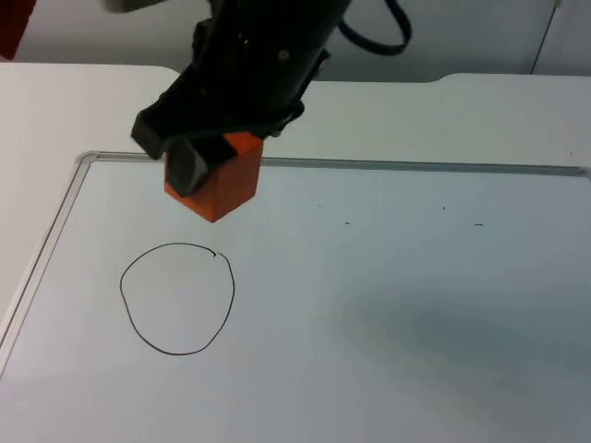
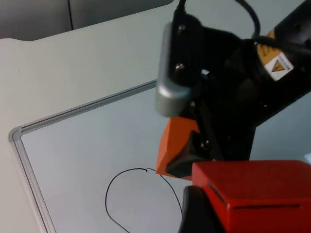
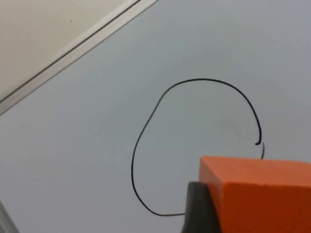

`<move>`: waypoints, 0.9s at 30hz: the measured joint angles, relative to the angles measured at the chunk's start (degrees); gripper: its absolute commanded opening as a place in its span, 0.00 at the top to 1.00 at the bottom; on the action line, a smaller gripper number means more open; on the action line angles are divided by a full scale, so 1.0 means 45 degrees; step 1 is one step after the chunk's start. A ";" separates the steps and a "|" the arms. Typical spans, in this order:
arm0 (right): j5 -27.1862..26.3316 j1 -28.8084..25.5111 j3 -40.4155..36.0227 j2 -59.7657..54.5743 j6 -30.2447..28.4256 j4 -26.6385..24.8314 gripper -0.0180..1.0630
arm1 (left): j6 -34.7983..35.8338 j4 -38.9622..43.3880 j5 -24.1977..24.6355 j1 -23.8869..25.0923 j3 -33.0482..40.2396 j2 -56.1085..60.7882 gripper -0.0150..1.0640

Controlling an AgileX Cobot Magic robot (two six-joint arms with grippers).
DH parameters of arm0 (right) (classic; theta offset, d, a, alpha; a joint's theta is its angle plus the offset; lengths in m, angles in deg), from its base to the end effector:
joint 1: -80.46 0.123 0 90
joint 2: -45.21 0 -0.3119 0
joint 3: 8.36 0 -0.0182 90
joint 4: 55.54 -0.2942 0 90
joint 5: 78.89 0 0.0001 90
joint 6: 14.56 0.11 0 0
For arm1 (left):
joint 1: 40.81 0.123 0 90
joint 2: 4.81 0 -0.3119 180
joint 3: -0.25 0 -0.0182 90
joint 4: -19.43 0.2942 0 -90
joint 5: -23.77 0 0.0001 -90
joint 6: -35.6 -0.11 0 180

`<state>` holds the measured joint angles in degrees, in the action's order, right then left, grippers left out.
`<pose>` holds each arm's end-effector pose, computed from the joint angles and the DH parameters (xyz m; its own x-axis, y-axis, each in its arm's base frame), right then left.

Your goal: Pick up one cube with the left hand and another cube with the right hand. First place the cube in the right hand at the target position, then stack the cube in the left hand on top.

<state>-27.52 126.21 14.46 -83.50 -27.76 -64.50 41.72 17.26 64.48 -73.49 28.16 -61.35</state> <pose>0.3572 0.3859 0.2029 -0.5382 -0.7400 -0.4034 -0.8224 0.5658 0.0592 0.1744 -0.1151 0.3664 -0.5552 0.1957 -0.8083 0.4862 0.8649 -0.1246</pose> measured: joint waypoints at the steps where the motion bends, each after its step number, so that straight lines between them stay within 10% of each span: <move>1: 0.0270 0.0059 0.0371 -0.0396 0.0076 0.0036 0.99 | 0.0023 0.0021 0.0000 0.0000 0.0000 0.0000 0.99; 27: -0.0357 0.0704 0.1683 -0.3301 0.0883 0.1043 0.99 | 0.0023 0.0029 -0.0183 0.0000 0.0000 0.0000 0.99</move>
<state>-29.12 129.38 22.04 -98.35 -23.79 -59.81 41.82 17.39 63.65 -73.49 28.16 -61.35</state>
